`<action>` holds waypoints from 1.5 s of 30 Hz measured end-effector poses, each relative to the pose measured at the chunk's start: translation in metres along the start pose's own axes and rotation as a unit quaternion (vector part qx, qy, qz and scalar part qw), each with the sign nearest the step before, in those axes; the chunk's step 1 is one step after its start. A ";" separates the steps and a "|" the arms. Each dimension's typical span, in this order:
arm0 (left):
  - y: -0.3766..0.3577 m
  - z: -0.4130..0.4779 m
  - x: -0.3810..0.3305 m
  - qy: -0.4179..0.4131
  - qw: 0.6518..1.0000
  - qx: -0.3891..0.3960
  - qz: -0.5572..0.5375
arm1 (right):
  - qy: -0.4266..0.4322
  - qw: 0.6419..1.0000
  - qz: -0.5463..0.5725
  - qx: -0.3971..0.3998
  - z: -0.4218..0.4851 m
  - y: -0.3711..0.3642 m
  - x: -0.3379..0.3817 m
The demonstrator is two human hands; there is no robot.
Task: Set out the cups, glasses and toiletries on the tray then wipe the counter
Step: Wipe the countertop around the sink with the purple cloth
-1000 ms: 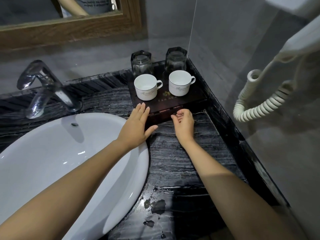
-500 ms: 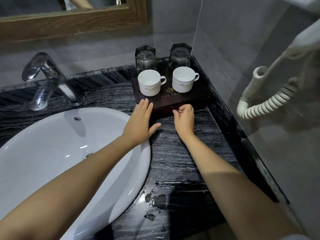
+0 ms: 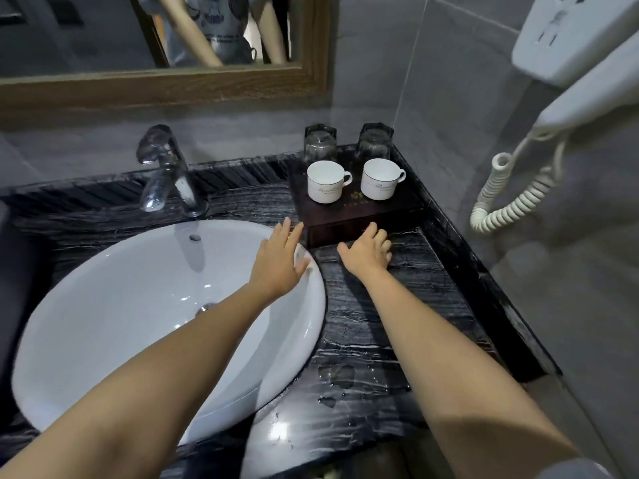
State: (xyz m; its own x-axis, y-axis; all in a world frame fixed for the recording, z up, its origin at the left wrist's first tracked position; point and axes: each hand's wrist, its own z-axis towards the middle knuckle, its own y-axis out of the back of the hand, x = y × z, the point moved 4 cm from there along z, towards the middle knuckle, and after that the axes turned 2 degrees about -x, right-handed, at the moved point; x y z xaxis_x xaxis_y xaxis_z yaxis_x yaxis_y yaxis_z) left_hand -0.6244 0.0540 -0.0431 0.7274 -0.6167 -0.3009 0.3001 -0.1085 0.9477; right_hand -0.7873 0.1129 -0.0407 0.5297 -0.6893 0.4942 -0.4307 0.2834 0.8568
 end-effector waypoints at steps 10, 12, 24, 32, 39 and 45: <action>0.056 -0.118 0.078 0.141 0.969 0.160 -0.125 | 0.070 0.946 -0.195 0.251 -0.132 -0.029 0.068; 0.077 -0.149 0.092 0.188 0.948 0.158 -0.201 | 0.112 0.926 -0.233 0.275 -0.165 -0.029 0.089; 0.140 -0.377 0.192 0.329 0.930 0.070 -0.147 | 0.354 0.803 -0.299 0.376 -0.343 -0.098 0.223; 0.139 -0.447 0.266 0.424 0.899 -0.098 -0.056 | 0.537 0.749 -0.194 0.337 -0.417 -0.190 0.243; 0.114 -0.451 0.282 0.419 0.907 -0.019 0.044 | 0.547 0.786 -0.164 0.236 -0.427 -0.230 0.224; 0.115 -0.443 0.290 0.404 0.907 0.057 0.108 | 0.507 0.801 -0.147 0.282 -0.424 -0.238 0.229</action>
State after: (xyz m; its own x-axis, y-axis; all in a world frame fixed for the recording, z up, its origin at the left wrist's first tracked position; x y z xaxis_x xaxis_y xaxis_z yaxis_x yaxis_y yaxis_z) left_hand -0.1055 0.2078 -0.0683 0.9901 0.1336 -0.0429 0.0645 -0.1620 0.9847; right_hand -0.2539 0.1698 -0.0690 0.8675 0.3052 0.3928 -0.2882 -0.3352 0.8970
